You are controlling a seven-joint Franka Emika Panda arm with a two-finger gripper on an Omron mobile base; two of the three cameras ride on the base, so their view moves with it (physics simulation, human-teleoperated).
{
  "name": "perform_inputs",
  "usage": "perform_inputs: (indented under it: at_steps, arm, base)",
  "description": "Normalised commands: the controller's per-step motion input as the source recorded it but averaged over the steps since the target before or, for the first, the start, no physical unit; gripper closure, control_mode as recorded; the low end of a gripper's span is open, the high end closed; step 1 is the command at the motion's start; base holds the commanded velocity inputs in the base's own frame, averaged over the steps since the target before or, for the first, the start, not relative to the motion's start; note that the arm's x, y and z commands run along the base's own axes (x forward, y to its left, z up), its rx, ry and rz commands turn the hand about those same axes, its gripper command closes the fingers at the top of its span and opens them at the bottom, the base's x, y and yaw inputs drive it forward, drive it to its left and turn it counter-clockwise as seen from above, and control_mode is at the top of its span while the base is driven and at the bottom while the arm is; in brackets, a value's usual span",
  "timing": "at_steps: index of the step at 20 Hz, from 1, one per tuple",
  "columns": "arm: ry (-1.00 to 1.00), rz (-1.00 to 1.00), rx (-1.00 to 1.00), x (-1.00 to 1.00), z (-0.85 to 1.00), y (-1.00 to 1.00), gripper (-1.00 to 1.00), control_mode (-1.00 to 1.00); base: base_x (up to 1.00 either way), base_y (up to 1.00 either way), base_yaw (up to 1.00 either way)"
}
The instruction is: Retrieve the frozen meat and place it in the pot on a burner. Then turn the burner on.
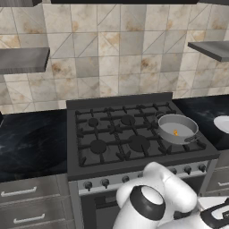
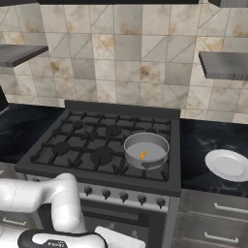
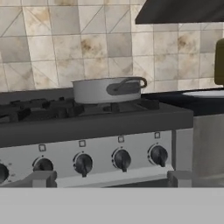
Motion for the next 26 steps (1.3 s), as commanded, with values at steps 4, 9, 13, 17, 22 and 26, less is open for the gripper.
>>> perform_inputs:
  at_steps: [4, 9, 13, 17, 22, 26]
  arm:
    - [0.0, 0.11, 0.0, 0.36, -0.14, -0.05, -1.0, -1.0]
    - [0.0, 0.11, 0.0, 0.19, -0.01, -0.02, -1.0, -1.0]
    - [-0.04, 0.13, 0.0, 0.0, 0.04, -0.09, -1.0, -1.0]
    - [0.01, 0.0, 0.0, 0.1, 0.0, -0.11, -1.0, -1.0]
    - [0.0, 0.0, 0.01, 0.03, -0.05, 0.0, -1.0, -1.0]
    - [0.0, -0.04, 0.0, 0.16, 0.0, 0.0, -1.0, -1.0]
  base:
    - [0.0, 0.0, 0.0]
    - [0.0, 0.0, 0.0]
    - [0.0, 0.0, 0.0]
    - [0.0, 0.0, 0.0]
    - [0.0, 0.0, 0.0]
    - [0.0, 0.0, 0.0]
